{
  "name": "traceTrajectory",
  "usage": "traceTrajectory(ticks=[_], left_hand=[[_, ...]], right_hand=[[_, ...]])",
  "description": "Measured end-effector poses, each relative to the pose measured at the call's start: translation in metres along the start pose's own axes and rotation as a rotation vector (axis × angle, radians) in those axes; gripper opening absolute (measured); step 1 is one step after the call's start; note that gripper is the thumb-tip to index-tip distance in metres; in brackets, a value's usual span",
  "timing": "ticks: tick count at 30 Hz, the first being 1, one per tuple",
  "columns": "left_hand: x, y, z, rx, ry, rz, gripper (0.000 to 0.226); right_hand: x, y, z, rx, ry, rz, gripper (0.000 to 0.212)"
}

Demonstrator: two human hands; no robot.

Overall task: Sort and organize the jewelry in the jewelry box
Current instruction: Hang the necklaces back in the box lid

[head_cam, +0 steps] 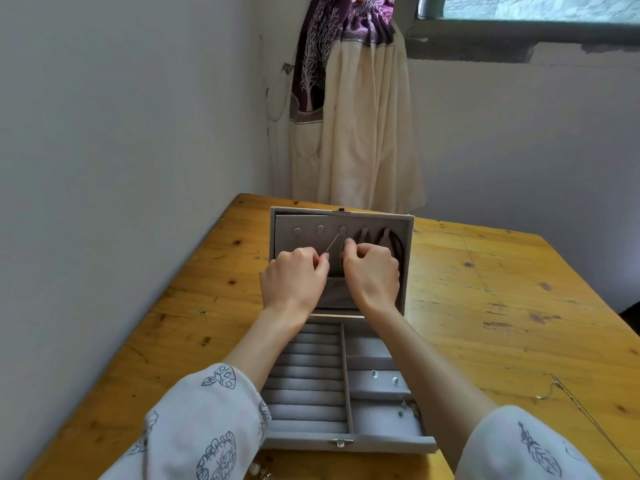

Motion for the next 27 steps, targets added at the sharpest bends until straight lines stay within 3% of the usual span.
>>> traceTrajectory(ticks=[9, 15, 21, 27], left_hand=[[0.003, 0.024, 0.001, -0.095, -0.052, -0.113, 0.033], [0.006, 0.055, 0.001, -0.064, 0.023, -0.149, 0.05], [0.001, 0.118, 0.053, -0.23, 0.228, -0.296, 0.033], [-0.029, 0.179, 0.115, -0.464, 0.142, -0.549, 0.035]], right_hand=[[0.034, 0.014, 0.022, -0.046, -0.134, -0.035, 0.052], [0.067, 0.035, 0.047, 0.008, -0.128, -0.09, 0.045], [0.126, 0.051, 0.096, -0.036, 0.039, -0.178, 0.028], [0.195, 0.058, 0.161, -0.084, 0.354, -0.155, 0.025]])
Point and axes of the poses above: each hand's wrist, its own y-axis away from the middle knuckle, its own x-axis out of the back of the hand, z = x × y, the point moved 5 cm from there along -y, towards the middle knuckle, and after that the axes turned 6 degrees about z, right-handed, at the moved point
